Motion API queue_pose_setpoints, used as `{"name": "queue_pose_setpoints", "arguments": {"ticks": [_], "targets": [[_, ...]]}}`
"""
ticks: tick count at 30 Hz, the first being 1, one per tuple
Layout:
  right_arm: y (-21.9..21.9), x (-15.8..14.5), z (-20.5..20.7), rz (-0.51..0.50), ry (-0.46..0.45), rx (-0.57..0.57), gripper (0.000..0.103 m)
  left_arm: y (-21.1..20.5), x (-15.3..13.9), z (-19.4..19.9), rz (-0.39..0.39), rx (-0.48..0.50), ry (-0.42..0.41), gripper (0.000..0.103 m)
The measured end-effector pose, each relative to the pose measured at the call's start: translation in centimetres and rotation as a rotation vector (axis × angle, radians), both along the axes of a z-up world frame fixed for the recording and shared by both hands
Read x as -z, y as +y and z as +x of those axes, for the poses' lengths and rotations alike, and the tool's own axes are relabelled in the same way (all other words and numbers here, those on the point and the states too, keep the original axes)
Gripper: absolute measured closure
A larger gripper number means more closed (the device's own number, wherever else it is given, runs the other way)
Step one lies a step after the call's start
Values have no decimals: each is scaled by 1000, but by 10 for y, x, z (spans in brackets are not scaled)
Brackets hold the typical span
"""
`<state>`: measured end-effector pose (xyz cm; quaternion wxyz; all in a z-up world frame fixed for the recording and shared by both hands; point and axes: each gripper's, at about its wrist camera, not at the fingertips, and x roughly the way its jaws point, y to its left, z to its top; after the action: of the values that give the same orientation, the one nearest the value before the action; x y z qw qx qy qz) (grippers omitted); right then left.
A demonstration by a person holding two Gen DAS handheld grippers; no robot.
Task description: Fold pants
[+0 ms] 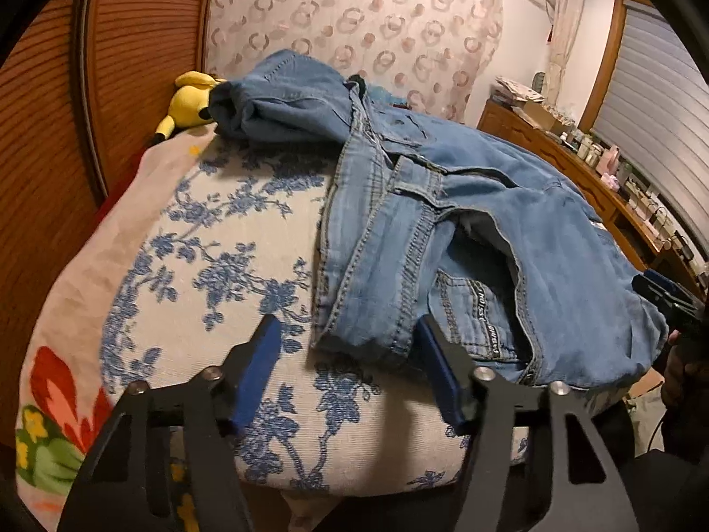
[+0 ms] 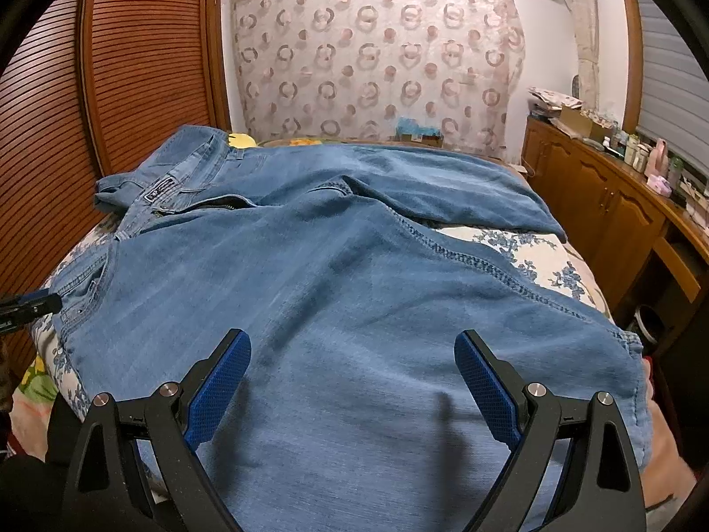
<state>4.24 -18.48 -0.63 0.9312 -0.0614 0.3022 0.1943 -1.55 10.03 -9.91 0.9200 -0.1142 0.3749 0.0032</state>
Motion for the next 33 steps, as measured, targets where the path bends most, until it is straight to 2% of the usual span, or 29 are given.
{"name": "queue_pose_setpoints", "arguments": {"ticks": [2,3,4,5,8,13,17,21,24,29,33], "targets": [[0,-1,0,-2,-1,-3,9,-3,0,0,1,16,-5,56],[0,-1,1,-4,-3,-3,9,-5,0,-1,2,21,-6,58],[1,-1,1,-6,-4,-3,9,-6,-1,-2,4,23,-13,68],[0,-1,2,-7,-6,-2,9,-7,-3,-3,-3,32,-19,73],[2,-3,7,-6,-10,-7,9,-17,-13,-3,36,50,-29,80],[8,-5,9,-5,-18,-26,9,-22,-40,-6,28,59,-103,81],[9,-8,9,8,-20,-58,11,-33,-61,3,54,93,-155,83],[10,-10,9,1,-34,-57,12,-45,-86,17,30,131,-223,83],[8,-11,8,9,-37,-60,14,-62,-105,31,76,164,-273,83],[4,-18,0,43,-56,-92,16,-72,-121,57,104,189,-311,83],[5,-19,-3,60,-53,-133,23,-71,-128,78,105,188,-320,83]]}}
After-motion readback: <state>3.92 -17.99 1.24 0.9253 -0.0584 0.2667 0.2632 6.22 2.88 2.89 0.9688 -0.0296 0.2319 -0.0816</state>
